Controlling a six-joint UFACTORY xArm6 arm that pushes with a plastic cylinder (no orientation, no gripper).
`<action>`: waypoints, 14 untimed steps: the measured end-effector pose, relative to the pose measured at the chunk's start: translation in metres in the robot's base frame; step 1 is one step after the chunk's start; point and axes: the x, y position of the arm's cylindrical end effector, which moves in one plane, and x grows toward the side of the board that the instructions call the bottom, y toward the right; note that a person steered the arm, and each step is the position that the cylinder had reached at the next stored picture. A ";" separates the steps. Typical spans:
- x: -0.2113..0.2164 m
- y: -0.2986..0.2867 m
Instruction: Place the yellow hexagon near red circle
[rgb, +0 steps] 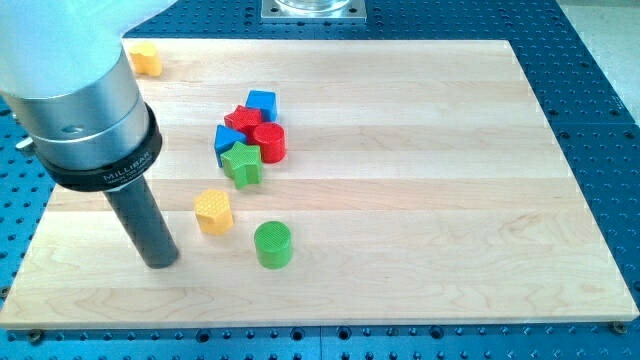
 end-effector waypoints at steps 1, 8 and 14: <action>0.000 0.006; -0.010 0.020; -0.109 0.162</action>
